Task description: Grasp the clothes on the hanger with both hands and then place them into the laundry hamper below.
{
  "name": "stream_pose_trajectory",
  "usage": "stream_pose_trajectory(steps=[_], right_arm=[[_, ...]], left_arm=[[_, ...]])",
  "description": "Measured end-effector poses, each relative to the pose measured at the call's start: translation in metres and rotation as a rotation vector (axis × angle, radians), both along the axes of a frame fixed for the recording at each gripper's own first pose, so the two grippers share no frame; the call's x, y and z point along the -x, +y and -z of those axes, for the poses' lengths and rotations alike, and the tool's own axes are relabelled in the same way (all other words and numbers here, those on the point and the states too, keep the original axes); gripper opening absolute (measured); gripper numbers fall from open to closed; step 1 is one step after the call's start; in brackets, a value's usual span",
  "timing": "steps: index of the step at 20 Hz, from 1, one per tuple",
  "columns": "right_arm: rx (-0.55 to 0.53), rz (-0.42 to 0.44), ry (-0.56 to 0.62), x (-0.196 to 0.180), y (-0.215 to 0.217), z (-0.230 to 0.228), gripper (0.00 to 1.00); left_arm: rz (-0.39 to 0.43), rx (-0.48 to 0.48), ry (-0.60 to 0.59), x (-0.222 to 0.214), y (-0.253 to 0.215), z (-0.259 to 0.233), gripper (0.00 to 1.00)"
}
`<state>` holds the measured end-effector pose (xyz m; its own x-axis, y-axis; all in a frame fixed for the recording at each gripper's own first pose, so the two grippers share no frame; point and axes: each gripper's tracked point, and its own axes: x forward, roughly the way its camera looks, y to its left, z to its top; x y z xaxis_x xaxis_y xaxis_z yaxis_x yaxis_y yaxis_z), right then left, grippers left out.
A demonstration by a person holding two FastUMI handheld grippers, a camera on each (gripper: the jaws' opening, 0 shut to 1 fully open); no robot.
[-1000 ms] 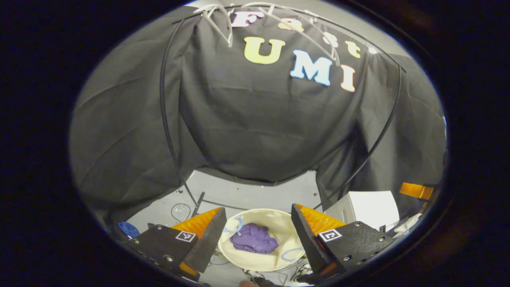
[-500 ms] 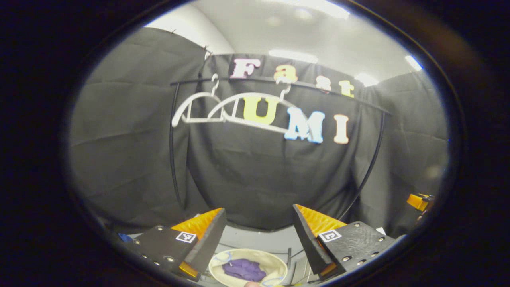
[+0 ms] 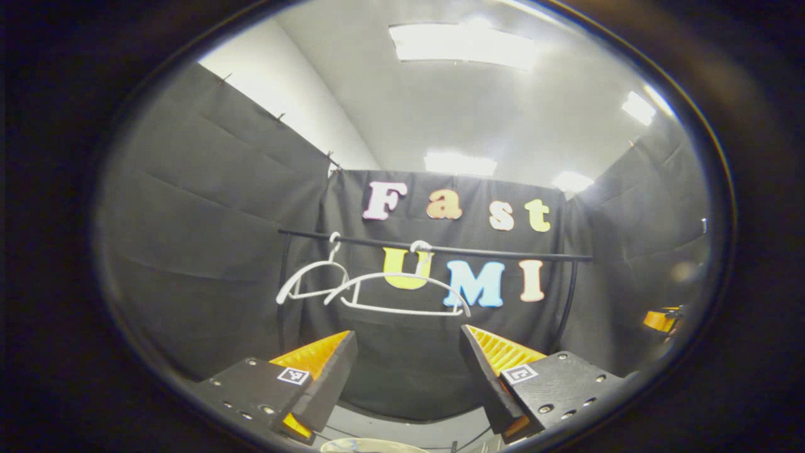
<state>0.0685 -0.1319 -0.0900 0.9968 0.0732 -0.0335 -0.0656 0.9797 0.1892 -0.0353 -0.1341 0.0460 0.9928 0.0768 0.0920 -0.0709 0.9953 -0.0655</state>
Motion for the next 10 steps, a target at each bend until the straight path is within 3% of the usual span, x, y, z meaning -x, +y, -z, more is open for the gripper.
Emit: stream_pose_trajectory(steps=[1, 4, 5, 6, 10], right_arm=[[0.007, 0.002, -0.022, -0.001, -0.002, -0.004, 0.91], [0.038, 0.012, -0.083, -0.005, -0.004, -0.016, 0.95], [0.053, 0.019, -0.092, -0.008, -0.003, -0.017, 0.91], [0.070, 0.036, -0.093, -0.012, -0.003, -0.015, 0.95], [0.107, 0.034, -0.071, -0.020, 0.020, -0.015, 0.95]], left_arm=[[-0.014, -0.007, -0.013, 0.003, 0.005, -0.008, 0.99], [-0.040, -0.015, -0.001, 0.010, 0.025, -0.008, 0.99], [-0.046, -0.017, 0.006, 0.013, 0.033, -0.008, 0.99], [-0.047, -0.019, 0.012, 0.015, 0.039, -0.007, 0.99], [0.031, -0.010, 0.059, 0.000, 0.060, 0.003, 0.96]])
